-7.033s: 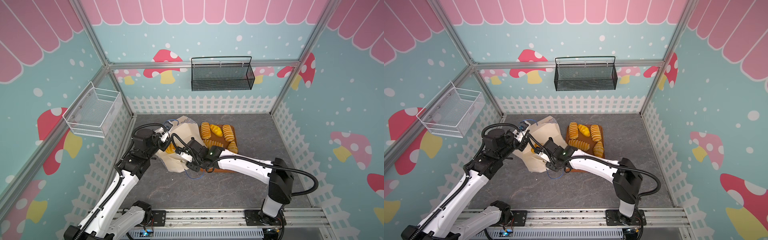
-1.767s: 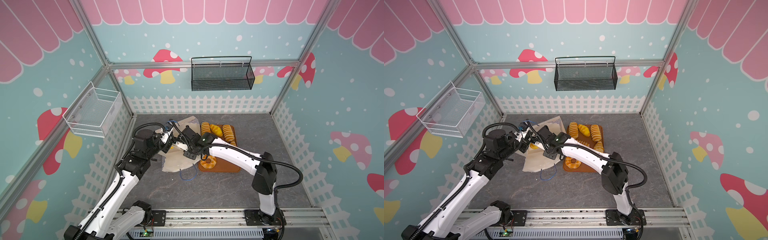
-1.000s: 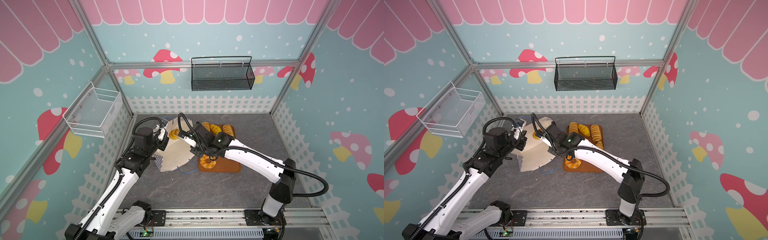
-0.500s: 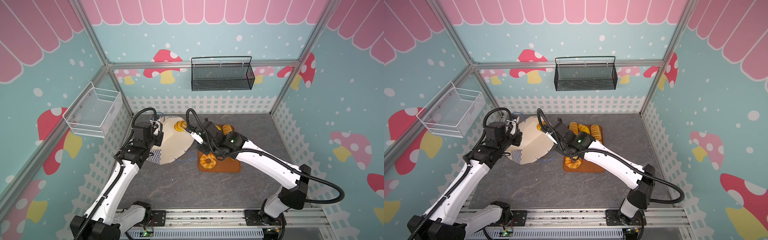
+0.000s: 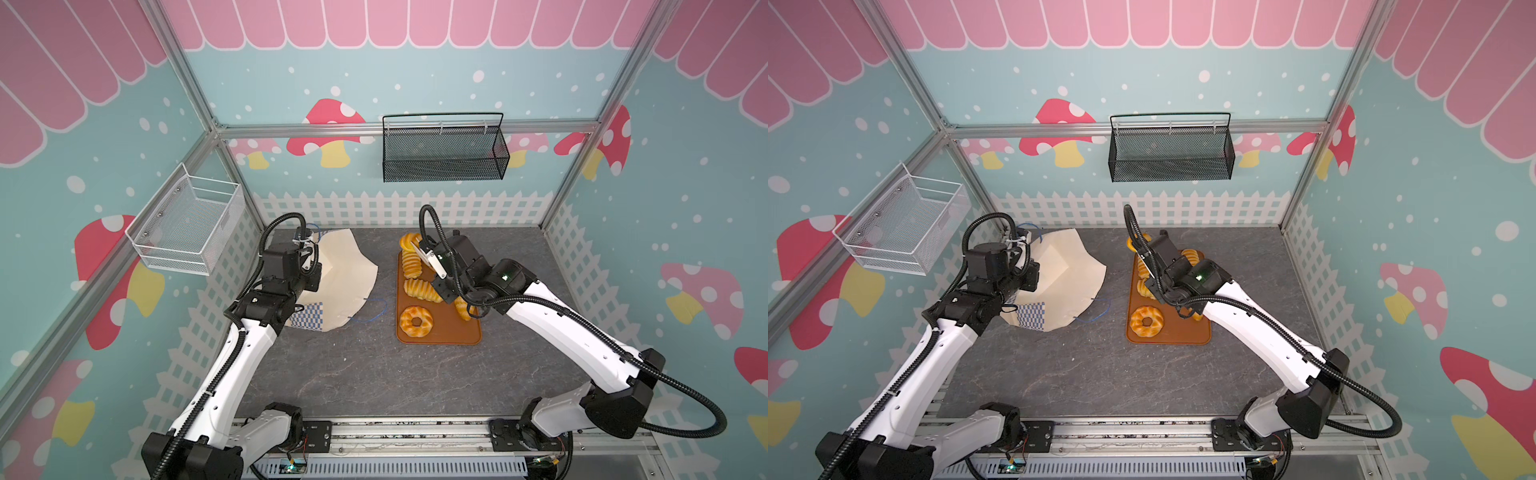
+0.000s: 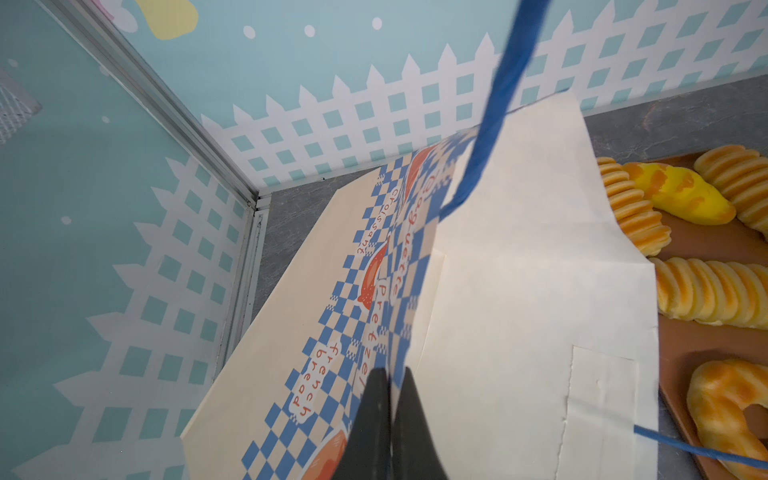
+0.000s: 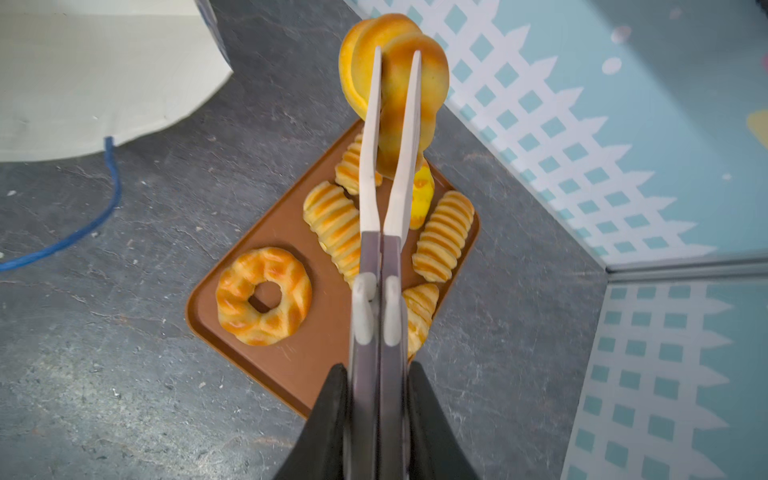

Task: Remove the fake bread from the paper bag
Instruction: 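Carry the yellow bun over the brown tray and lower it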

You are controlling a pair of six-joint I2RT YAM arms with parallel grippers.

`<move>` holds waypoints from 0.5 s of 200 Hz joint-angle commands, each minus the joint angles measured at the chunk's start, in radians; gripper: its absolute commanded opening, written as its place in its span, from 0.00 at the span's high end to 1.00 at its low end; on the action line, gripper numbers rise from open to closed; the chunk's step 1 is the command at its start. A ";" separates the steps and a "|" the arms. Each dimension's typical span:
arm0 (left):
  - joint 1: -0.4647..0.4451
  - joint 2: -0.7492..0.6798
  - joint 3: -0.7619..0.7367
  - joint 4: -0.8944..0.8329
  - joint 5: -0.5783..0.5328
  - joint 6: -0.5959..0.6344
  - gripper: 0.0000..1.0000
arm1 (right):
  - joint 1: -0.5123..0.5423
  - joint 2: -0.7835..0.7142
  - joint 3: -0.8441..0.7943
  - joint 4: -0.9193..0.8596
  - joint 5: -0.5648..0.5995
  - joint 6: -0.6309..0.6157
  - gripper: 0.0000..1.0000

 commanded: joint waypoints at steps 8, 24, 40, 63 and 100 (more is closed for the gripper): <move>0.006 0.014 0.018 -0.019 0.016 -0.029 1.00 | -0.030 -0.072 -0.066 -0.007 -0.023 0.069 0.97; 0.006 0.022 0.017 -0.017 0.021 -0.033 1.00 | -0.039 -0.092 -0.100 -0.008 -0.039 0.083 0.97; 0.006 0.029 0.019 -0.015 0.028 -0.037 1.00 | -0.045 -0.104 -0.130 -0.013 -0.053 0.099 0.96; 0.006 0.029 0.017 -0.015 0.031 -0.040 1.00 | -0.054 -0.115 -0.183 -0.029 -0.069 0.125 0.97; 0.006 0.019 0.007 -0.016 0.028 -0.035 1.00 | -0.060 -0.179 -0.278 -0.066 -0.109 0.205 0.96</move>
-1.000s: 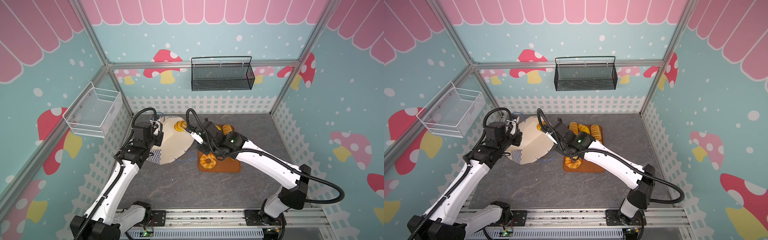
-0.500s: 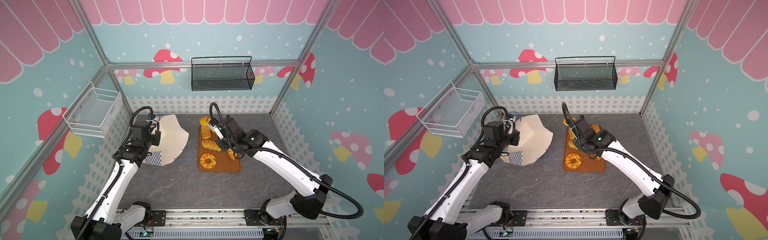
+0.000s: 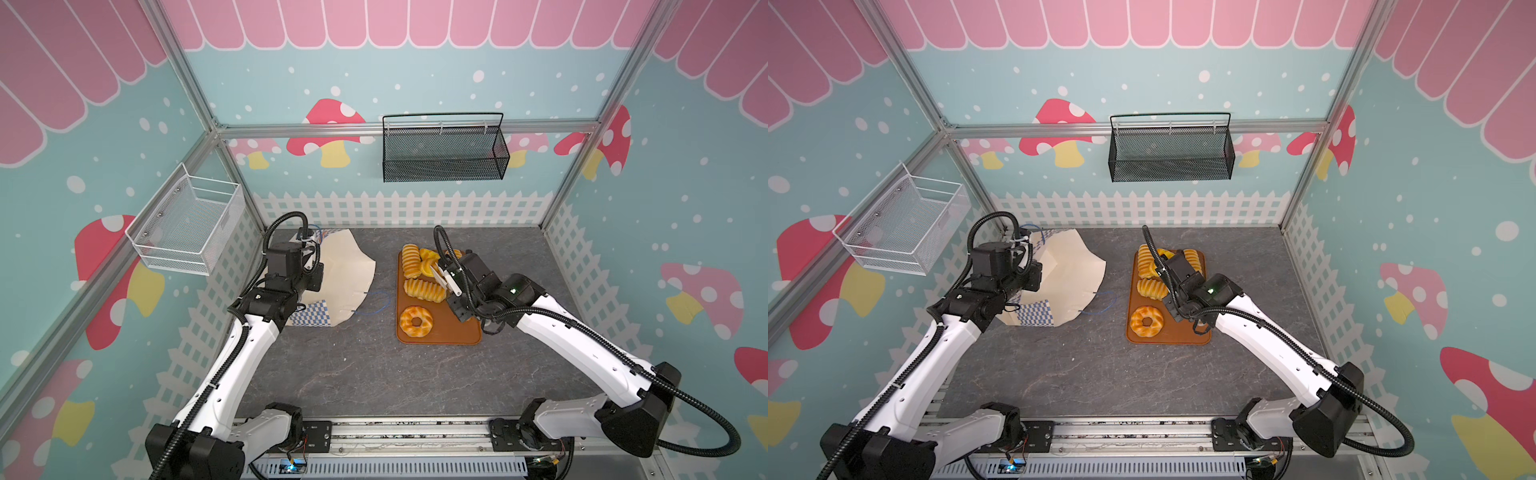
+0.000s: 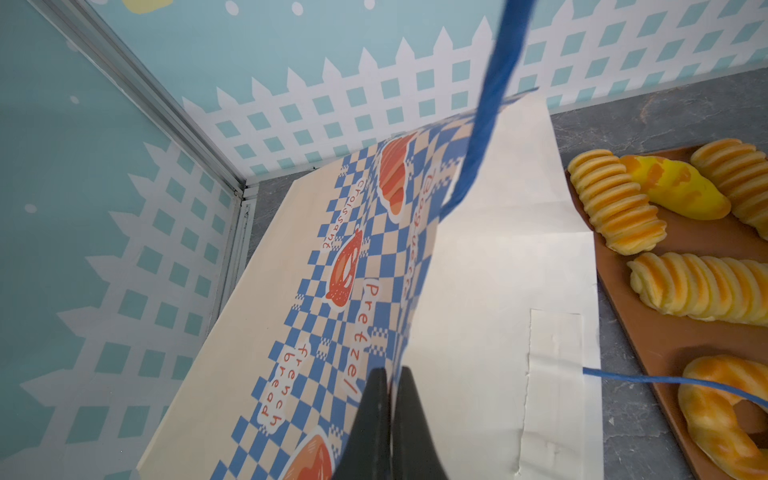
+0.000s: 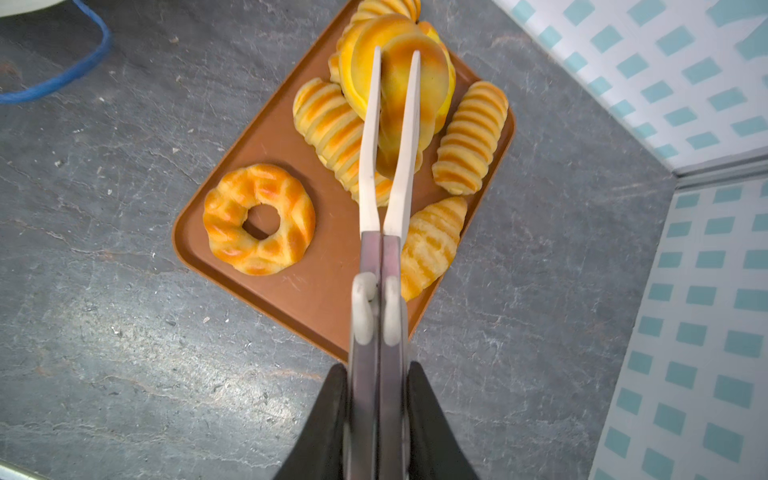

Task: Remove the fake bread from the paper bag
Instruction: 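Carry the yellow bun over the brown tray and lower it, then open the tongs to release the yellow bun onto the tray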

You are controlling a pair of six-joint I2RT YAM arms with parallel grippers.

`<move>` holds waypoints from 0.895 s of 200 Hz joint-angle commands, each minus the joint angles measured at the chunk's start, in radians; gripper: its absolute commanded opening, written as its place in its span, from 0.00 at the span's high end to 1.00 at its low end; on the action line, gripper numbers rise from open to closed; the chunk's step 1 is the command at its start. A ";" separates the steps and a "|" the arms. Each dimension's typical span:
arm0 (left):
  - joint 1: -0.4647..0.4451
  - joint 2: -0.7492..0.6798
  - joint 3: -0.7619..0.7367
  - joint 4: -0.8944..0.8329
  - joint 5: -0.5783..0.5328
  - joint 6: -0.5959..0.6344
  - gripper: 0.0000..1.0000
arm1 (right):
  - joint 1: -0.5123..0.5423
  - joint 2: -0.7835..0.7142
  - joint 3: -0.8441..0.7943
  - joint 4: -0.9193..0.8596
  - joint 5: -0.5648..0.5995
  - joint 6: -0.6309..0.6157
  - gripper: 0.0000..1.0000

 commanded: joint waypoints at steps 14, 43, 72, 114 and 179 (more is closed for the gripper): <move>0.006 -0.009 0.003 -0.014 0.012 -0.017 1.00 | -0.008 -0.105 -0.085 -0.043 -0.074 0.102 0.96; 0.006 -0.005 0.006 -0.015 0.024 -0.018 1.00 | -0.008 -0.169 -0.140 -0.116 -0.125 0.149 0.95; 0.006 -0.003 0.009 -0.013 0.037 -0.030 1.00 | -0.008 -0.202 -0.191 -0.126 -0.186 0.186 0.94; 0.006 -0.009 0.006 -0.014 0.046 -0.039 1.00 | -0.009 -0.164 -0.261 -0.066 -0.198 0.217 0.95; 0.006 -0.021 -0.001 -0.034 0.045 -0.026 1.00 | -0.008 -0.116 -0.281 0.009 -0.143 0.204 0.95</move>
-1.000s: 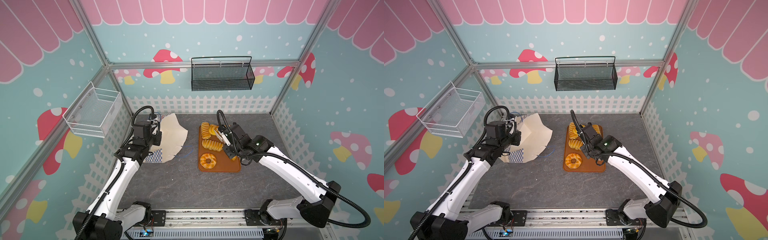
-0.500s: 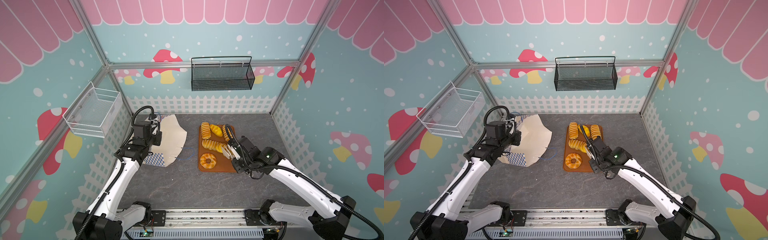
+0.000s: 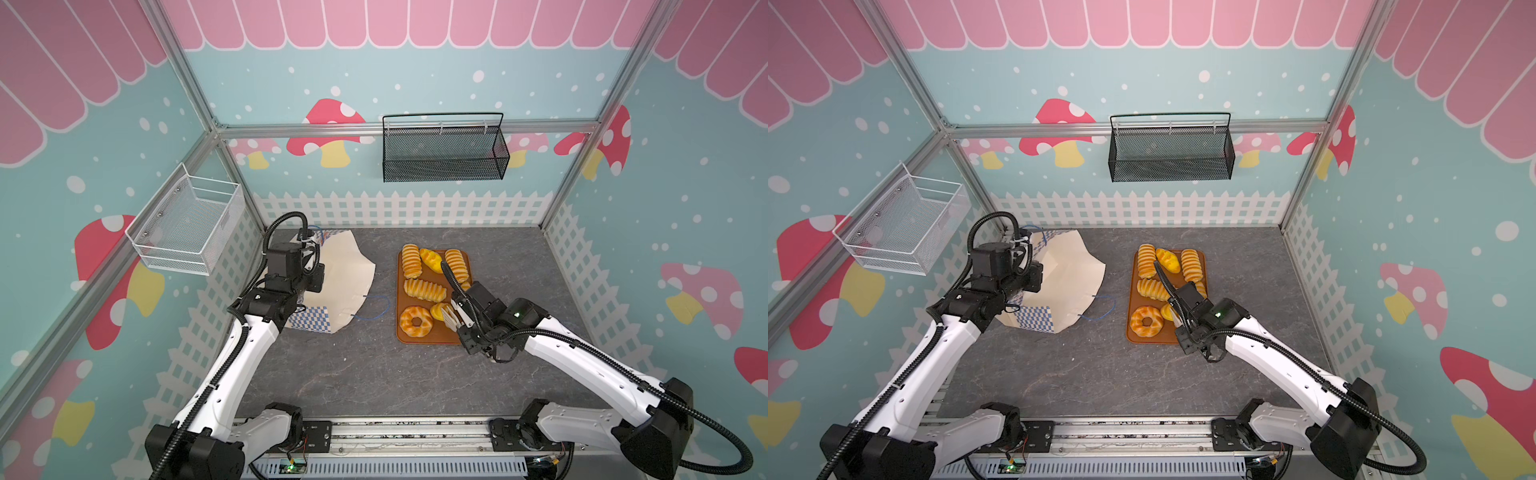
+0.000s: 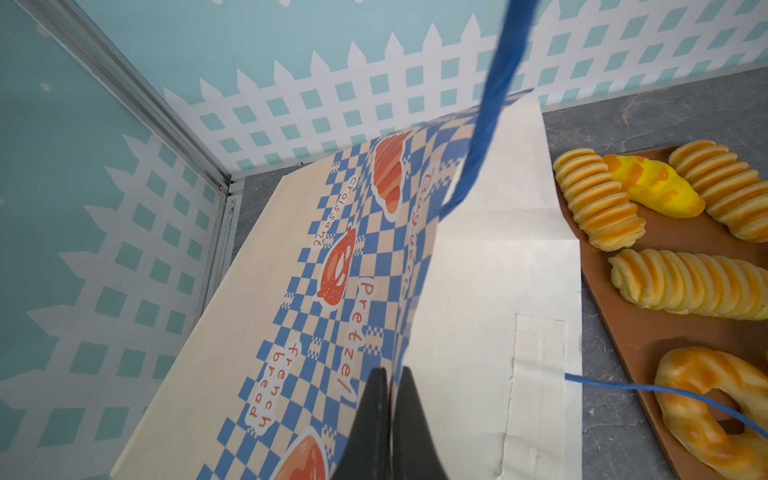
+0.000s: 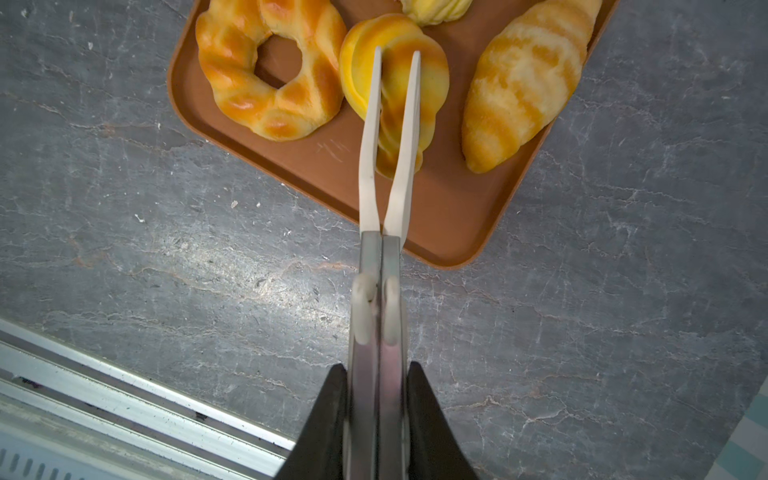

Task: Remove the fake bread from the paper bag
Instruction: 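Open the tongs to release the yellow bun onto the tray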

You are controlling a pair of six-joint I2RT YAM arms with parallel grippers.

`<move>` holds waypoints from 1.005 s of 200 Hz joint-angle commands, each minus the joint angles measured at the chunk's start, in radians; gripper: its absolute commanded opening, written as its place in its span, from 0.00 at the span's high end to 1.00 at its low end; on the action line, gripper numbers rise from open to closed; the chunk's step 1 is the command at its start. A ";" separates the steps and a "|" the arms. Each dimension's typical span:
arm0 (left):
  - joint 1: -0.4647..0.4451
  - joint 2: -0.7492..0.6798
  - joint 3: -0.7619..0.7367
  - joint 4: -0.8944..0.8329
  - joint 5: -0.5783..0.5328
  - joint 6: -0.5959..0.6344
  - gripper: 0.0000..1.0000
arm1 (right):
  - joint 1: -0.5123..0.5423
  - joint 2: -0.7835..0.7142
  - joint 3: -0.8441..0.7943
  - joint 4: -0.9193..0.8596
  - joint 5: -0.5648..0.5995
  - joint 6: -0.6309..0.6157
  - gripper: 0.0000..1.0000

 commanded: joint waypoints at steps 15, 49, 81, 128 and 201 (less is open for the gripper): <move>0.005 -0.014 -0.001 -0.018 0.015 -0.005 1.00 | -0.003 0.020 -0.020 0.056 0.038 0.025 0.95; 0.005 0.000 0.002 -0.017 0.022 -0.005 1.00 | -0.004 0.041 -0.034 0.039 0.074 0.056 0.93; 0.006 0.005 0.005 -0.015 0.032 -0.006 1.00 | -0.003 0.054 -0.035 0.060 0.055 0.049 0.93; 0.005 -0.003 -0.001 -0.016 0.029 -0.001 1.00 | -0.003 0.064 -0.035 0.064 0.042 0.038 0.87; 0.006 -0.009 -0.002 -0.015 0.030 -0.004 1.00 | -0.003 0.055 -0.016 0.041 0.047 0.038 0.64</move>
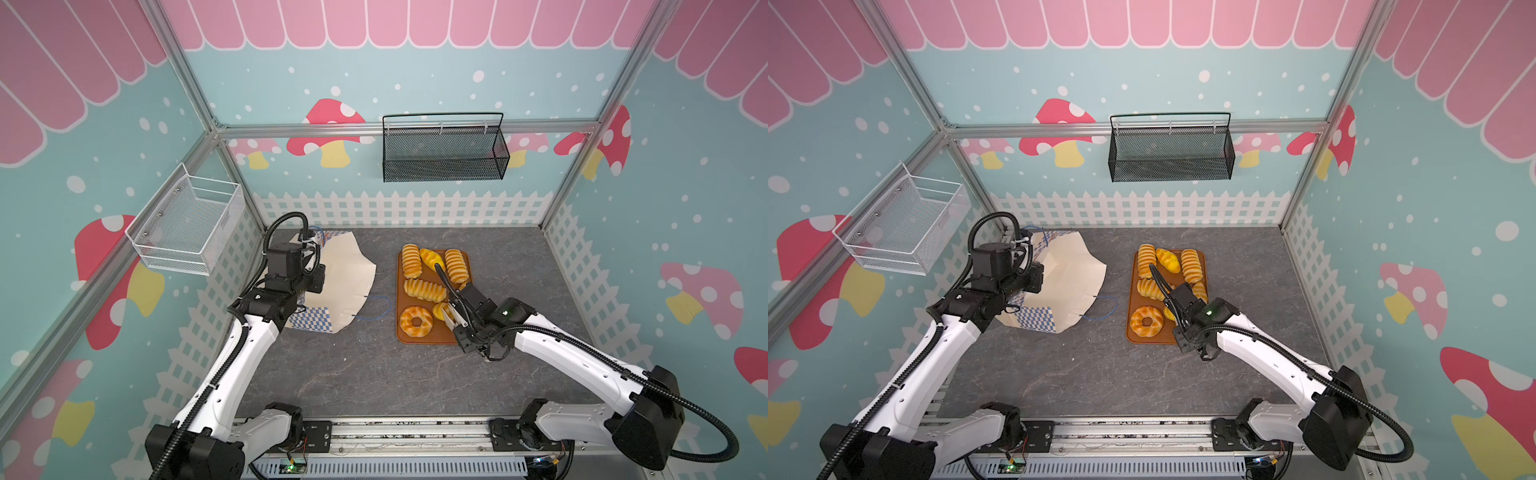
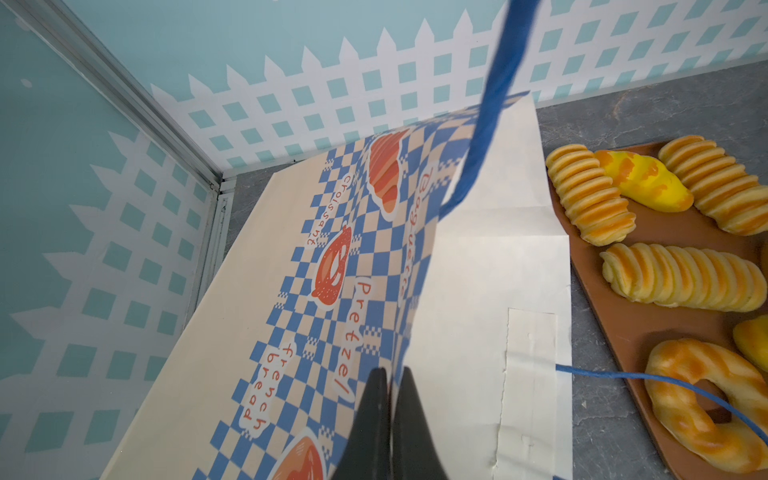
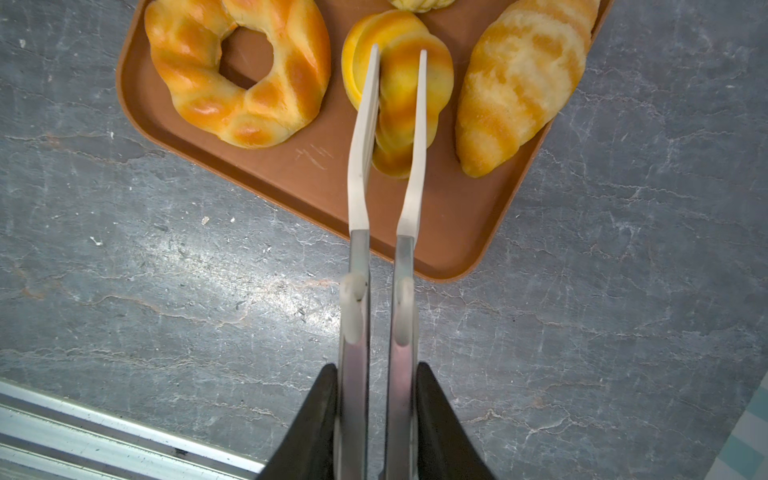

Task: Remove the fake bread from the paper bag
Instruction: 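Open the tongs to release the yellow bun onto the tray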

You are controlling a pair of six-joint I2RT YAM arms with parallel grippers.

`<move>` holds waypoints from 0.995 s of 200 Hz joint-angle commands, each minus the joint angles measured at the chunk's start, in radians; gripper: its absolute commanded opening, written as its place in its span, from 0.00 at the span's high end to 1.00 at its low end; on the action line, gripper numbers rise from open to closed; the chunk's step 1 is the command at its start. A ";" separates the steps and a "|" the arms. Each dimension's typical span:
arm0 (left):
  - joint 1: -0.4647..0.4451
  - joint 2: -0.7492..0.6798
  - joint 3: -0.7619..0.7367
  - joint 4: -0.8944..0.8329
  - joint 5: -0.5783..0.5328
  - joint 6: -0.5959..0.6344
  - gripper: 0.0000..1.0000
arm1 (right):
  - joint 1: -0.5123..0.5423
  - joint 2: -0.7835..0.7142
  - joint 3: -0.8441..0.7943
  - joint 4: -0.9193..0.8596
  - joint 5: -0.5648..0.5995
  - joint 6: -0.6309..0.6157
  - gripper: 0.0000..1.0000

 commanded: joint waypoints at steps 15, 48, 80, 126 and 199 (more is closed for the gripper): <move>0.005 -0.009 -0.002 -0.010 0.006 -0.007 1.00 | -0.003 -0.006 0.021 -0.015 0.017 0.010 0.60; 0.006 -0.008 -0.003 -0.009 0.006 -0.009 1.00 | -0.003 -0.008 0.035 -0.028 0.008 0.010 0.57; 0.005 -0.006 -0.004 -0.007 0.000 -0.011 1.00 | -0.003 -0.014 0.057 -0.039 0.000 0.010 0.55; 0.005 -0.017 -0.016 0.005 -0.002 -0.009 1.00 | -0.003 -0.023 0.079 -0.047 -0.001 0.002 0.52; 0.006 -0.037 -0.021 0.012 0.002 -0.011 1.00 | -0.003 -0.023 0.088 -0.064 -0.024 0.002 0.49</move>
